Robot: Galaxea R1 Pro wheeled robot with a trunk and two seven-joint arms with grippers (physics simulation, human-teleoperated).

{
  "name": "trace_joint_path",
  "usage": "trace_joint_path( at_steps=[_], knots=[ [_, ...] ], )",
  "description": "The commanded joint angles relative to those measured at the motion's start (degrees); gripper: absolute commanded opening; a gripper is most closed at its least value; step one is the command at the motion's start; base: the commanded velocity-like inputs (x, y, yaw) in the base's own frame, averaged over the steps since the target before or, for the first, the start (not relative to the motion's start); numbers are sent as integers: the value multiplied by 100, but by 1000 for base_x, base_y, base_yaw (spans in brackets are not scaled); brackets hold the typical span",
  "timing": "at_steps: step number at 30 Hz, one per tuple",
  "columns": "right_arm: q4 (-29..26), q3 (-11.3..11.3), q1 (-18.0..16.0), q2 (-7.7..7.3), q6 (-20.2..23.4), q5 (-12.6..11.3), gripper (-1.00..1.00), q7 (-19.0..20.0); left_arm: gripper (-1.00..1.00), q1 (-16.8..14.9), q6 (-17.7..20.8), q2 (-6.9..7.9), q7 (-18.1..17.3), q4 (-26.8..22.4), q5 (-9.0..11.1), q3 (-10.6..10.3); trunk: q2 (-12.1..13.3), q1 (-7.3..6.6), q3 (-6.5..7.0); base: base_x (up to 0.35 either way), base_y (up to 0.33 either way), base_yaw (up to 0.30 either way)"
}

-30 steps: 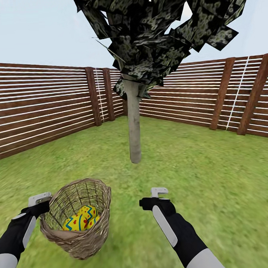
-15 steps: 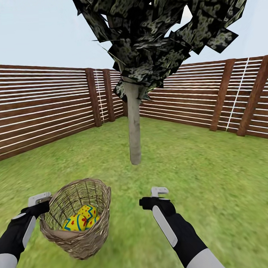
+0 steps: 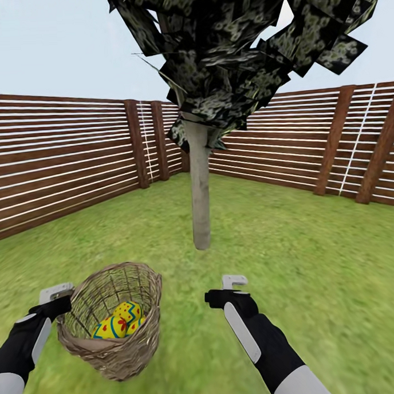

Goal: Take the three Easter eggs out of the wicker basket on the lawn in the garden, then place them on the lawn next to a single tree (choose any tree) so that all three eggs are next to the same tree and none are left in the basket.

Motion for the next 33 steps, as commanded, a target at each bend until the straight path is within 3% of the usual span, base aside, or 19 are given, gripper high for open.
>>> trace_joint_path(
  at_steps=[1, 4, 7, 33],
  knots=[
    [-6, 8, -5, 0, 9, -58, 100, -57, -100, -3, 32, -6, -2, -12, 26, 10, -3, 2, -6, 329, 154, 0],
    [-6, 29, -5, 0, 9, -58, 100, -57, -100, -3, 32, 5, -2, -12, 24, 10, -3, 2, -6, 318, 176, 0],
    [2, 237, -5, 0, -7, -58, 100, -57, -100, -3, 32, 8, -2, -13, 23, 10, -3, 2, -6, 308, 194, 0],
    [42, 228, -5, 0, -8, -58, 100, -57, -100, -3, 32, 8, -2, -15, 19, 10, -3, 2, -6, 306, 175, 0]
  ],
)
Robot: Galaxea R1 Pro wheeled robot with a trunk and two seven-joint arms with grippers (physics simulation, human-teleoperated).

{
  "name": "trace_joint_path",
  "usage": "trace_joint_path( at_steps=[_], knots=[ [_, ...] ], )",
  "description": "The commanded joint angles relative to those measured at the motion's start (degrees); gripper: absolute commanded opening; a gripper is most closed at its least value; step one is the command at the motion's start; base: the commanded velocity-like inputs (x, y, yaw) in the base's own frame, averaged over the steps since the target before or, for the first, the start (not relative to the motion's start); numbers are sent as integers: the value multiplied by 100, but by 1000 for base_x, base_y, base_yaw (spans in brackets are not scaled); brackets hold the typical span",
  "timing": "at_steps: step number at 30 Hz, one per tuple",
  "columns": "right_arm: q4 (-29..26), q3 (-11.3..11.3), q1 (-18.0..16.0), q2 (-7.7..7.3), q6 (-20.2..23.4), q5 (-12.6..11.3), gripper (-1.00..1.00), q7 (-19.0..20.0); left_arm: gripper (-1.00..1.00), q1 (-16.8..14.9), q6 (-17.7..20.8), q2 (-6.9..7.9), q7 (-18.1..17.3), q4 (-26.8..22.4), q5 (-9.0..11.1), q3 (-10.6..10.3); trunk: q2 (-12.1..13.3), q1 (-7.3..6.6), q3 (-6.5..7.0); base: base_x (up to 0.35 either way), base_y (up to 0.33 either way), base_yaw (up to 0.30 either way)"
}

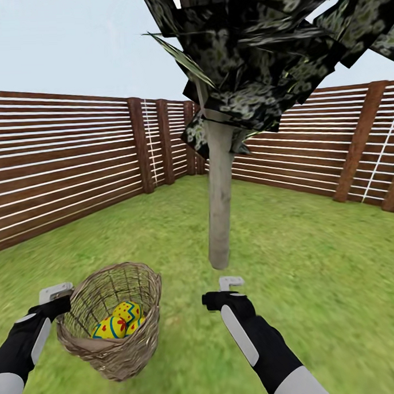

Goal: Take the three Easter eggs out of the wicker basket on the lawn in the garden, then place them on the lawn next to a single tree (choose any tree) so that all three eggs are next to the same tree and none are left in the basket.

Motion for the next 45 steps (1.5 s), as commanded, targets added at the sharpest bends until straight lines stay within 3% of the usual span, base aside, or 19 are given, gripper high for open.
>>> trace_joint_path(
  at_steps=[1, 45],
  knots=[
    [-2, 8, -5, 0, 9, -57, 100, -56, -100, -3, 33, -1, -4, -11, 37, 9, -3, 2, -6, 328, 19, 0],
    [0, 26, -5, 0, 9, -71, 100, -56, -100, -3, 7, -14, -4, -11, 46, 17, -3, 2, -6, 329, 22, 0]
  ],
)
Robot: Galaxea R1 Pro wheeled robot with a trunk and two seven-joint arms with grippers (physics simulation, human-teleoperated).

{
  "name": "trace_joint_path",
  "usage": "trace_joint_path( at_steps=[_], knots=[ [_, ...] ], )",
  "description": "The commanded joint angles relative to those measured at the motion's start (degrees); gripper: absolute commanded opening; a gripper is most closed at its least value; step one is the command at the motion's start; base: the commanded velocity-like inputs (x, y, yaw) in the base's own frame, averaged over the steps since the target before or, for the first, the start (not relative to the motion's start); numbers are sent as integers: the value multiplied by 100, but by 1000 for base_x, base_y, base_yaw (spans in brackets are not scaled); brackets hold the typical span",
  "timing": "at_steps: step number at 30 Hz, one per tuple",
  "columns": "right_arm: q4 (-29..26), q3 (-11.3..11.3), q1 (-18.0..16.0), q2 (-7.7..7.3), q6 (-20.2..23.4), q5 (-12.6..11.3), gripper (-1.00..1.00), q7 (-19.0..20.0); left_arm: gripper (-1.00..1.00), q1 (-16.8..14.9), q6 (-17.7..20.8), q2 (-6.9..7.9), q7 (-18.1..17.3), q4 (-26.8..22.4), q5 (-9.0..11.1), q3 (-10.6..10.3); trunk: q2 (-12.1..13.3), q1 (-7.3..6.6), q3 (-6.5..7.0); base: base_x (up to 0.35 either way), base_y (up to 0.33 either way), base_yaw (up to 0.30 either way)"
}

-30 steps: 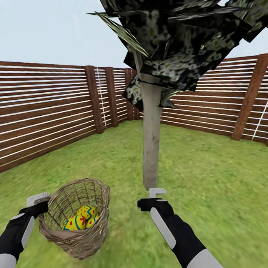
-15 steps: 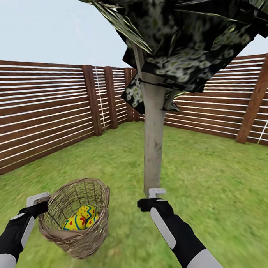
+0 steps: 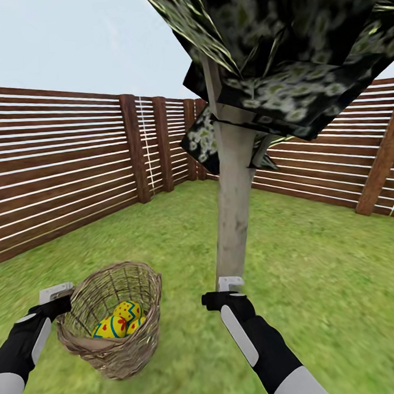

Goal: Take the three Easter eggs out of the wicker basket on the lawn in the garden, then place them on the lawn next to a single tree (choose any tree) so that all three eggs are next to the same tree and none are left in the basket.

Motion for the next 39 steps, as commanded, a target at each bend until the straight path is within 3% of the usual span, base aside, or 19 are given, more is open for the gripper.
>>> trace_joint_path(
  at_steps=[1, 3, 10, 39],
  knots=[
    [-5, 8, -5, 0, 9, -58, 100, -57, -100, -3, -104, -10, -3, -10, 32, 7, -3, 1, -6, 75, 28, 0],
    [-5, 8, -5, 0, 9, -60, 100, -57, -100, -3, -324, -24, -3, -8, 27, 9, -3, 1, -6, 22, 8, 0],
    [-5, 8, -5, 0, 9, -58, 100, -57, -100, -3, -372, -30, -3, -7, 26, 10, -3, 1, -6, 1, 0, 0],
    [-15, 8, -5, 0, 33, -98, 100, -4, -100, -3, -379, -39, -3, 59, 35, 10, -1166, 638, -527, 0, 0, 0]
  ],
)
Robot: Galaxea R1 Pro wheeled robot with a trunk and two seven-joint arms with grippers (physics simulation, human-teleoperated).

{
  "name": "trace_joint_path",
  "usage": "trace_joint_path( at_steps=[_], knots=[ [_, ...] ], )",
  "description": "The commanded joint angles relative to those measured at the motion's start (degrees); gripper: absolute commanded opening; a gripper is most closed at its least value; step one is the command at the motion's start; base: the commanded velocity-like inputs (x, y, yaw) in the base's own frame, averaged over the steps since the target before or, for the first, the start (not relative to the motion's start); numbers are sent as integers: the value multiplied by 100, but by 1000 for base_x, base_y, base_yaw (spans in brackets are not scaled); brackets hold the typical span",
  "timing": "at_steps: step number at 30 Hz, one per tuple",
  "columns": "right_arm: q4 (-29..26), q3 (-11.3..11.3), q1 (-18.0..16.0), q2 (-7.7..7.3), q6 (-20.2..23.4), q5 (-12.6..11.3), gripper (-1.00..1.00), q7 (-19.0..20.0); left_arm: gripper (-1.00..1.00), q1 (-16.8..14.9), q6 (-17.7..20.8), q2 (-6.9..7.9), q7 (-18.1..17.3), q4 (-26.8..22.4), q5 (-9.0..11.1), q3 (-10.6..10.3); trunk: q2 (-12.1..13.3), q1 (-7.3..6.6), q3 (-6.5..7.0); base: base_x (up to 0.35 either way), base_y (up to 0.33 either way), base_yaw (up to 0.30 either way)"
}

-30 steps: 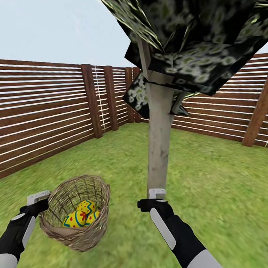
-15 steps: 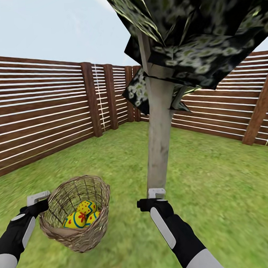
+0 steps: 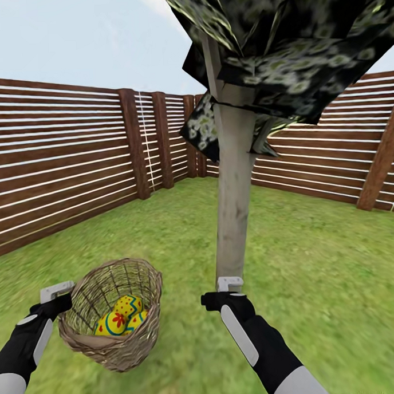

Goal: Take the three Easter eggs out of the wicker basket on the lawn in the garden, then place them on the lawn next to a single tree (choose any tree) so that all three eggs are next to the same tree and none are left in the basket.

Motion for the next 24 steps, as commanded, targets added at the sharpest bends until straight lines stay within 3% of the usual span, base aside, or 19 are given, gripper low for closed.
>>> trace_joint_path(
  at_steps=[1, 19, 24],
  knots=[
    [-5, 8, -4, 0, 10, -59, 100, -56, -100, -4, 33, -3, -3, -13, 31, 10, -44, 21, -24, 0, 0, 0],
    [-4, 8, -4, 0, -6, -63, 100, -47, -100, -4, 32, 5, -3, -13, 22, 10, -766, 416, -347, 0, 0, 0],
    [-4, 8, -4, 0, -6, -62, 100, -47, -100, -4, 31, 5, -5, -13, 22, 10, -773, 429, -458, 0, 0, 0]
  ],
)
